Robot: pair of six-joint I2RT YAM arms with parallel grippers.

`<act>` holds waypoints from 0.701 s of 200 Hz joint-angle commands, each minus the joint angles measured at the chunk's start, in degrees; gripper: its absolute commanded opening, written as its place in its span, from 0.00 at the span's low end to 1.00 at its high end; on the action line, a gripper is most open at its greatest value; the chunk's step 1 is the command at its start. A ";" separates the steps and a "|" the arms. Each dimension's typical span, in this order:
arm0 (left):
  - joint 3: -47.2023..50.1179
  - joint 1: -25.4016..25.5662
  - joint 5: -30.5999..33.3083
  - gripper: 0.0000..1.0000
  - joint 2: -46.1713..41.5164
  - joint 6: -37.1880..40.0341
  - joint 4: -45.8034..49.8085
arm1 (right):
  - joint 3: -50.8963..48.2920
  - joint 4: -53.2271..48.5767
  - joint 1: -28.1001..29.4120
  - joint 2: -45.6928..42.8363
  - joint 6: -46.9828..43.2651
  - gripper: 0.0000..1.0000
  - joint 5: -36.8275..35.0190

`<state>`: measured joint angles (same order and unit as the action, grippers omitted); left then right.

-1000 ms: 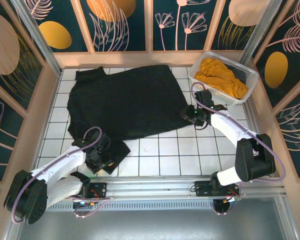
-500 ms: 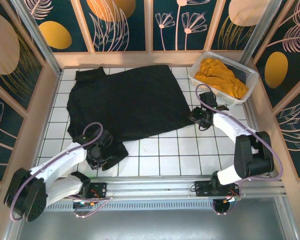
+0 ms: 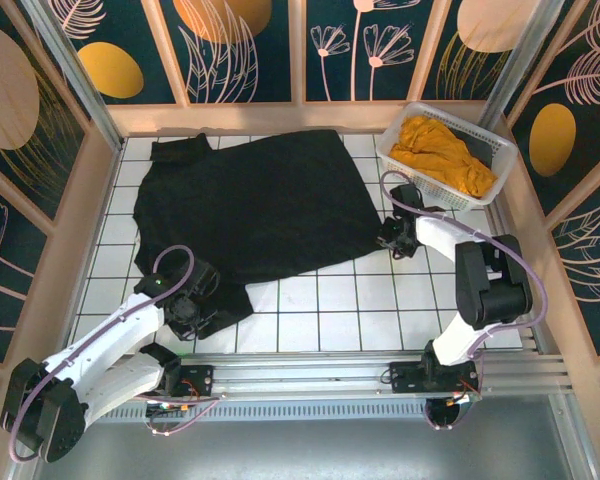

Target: Fold and stack the t-shirts

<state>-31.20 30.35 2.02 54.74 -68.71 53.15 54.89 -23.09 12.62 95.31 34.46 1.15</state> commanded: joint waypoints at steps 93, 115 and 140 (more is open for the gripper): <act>-2.00 0.24 2.28 0.00 -1.92 -1.34 3.99 | 0.57 -2.66 0.07 2.24 1.42 0.35 -3.80; -1.90 0.24 2.41 0.00 -2.23 -1.35 4.09 | 0.43 -3.40 0.21 0.99 0.80 0.37 -4.82; -1.76 0.24 2.59 0.00 -2.54 -1.56 3.73 | 0.23 -2.59 0.28 1.68 0.17 0.37 -3.75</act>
<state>-31.73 30.35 3.51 52.84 -69.32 54.87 56.10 -24.29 12.62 98.41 35.20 -1.74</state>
